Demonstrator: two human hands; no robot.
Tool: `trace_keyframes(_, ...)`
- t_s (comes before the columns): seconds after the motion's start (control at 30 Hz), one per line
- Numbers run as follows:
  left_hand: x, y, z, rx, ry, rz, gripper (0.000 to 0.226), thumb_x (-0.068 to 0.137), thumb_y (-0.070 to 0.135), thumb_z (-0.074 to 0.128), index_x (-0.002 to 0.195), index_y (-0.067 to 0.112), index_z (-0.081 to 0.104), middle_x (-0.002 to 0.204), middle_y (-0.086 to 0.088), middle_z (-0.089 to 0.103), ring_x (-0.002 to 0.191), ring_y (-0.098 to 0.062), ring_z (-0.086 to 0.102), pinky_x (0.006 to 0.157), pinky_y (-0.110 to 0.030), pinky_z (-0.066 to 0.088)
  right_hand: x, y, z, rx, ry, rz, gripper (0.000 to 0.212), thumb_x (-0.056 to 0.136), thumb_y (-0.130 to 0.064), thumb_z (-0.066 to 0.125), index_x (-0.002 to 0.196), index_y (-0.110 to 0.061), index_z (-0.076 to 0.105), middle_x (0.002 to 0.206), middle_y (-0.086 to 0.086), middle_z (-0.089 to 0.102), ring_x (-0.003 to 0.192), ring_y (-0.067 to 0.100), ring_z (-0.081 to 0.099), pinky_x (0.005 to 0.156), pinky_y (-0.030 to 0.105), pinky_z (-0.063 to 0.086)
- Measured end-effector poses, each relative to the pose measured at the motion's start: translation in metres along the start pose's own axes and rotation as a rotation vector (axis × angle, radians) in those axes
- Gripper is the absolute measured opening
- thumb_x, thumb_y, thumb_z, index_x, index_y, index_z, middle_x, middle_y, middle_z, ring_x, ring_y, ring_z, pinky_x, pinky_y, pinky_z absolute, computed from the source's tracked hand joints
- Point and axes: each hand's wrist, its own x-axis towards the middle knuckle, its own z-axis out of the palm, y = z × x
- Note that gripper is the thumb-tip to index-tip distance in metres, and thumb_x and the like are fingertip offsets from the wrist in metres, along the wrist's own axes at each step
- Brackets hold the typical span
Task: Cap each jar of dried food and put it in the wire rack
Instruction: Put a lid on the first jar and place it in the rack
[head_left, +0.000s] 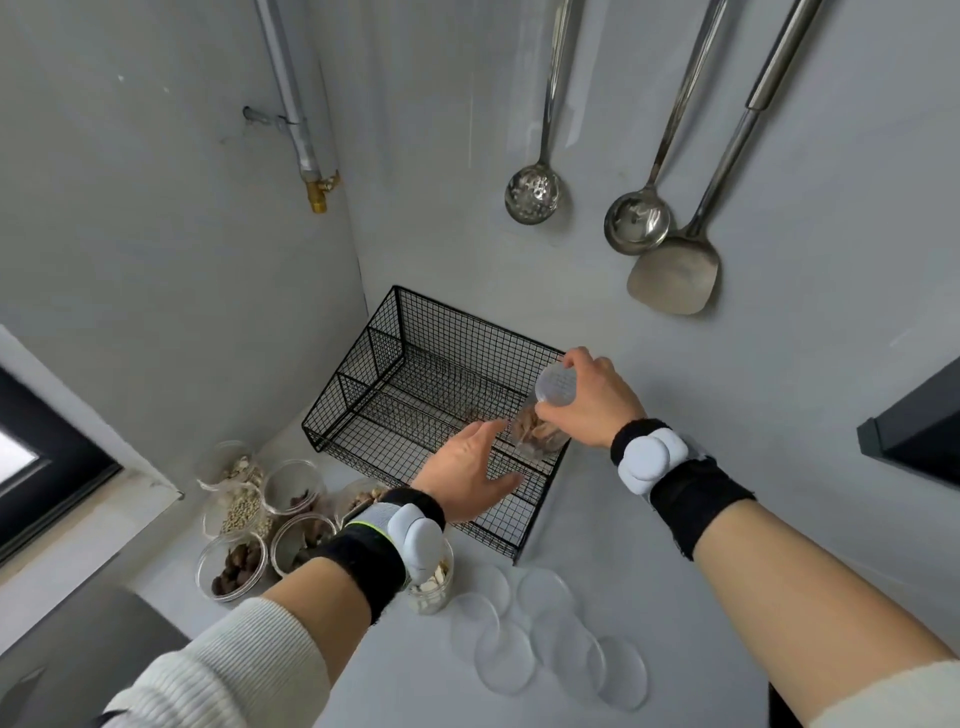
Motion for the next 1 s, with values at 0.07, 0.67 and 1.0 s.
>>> trace_keyframes(0.07,0.004,-0.001,0.004,-0.004,-0.004,-0.003,0.078,0.095,0.056,0.063,0.157,0.025,0.030,0.149,-0.003,0.050,0.130,-0.020,0.053,0.104,-0.037,0.048,0.006,0.003,0.009,0.000,-0.016,-0.007,0.065,0.078,-0.050,0.079,0.128,-0.025,0.045,0.129,0.009,0.052,0.113,0.032,0.059,0.095,0.043,0.053)
trace_keyframes(0.67,-0.003,-0.037,0.020,0.019,-0.029,-0.059,0.065,0.098,0.052,0.061,0.152,0.021,0.043,0.143,0.001,0.053,0.124,-0.016,0.056,0.101,-0.030,0.049,-0.004,0.019,0.085,-0.277,-0.011,-0.094,0.058,0.095,-0.061,0.064,0.126,-0.011,0.063,0.127,0.015,0.052,0.112,0.035,0.060,0.089,0.042,0.055)
trace_keyframes(1.0,-0.058,-0.067,0.021,0.343,-0.229,-0.191,0.102,0.074,0.085,0.063,0.156,0.029,0.037,0.147,0.002,0.054,0.137,-0.025,0.038,0.117,-0.049,0.035,-0.049,0.004,0.087,-0.263,-0.044,-0.101,0.045,0.101,-0.051,0.062,0.119,-0.010,0.064,0.129,0.018,0.055,0.111,0.033,0.060,0.091,0.044,0.056)
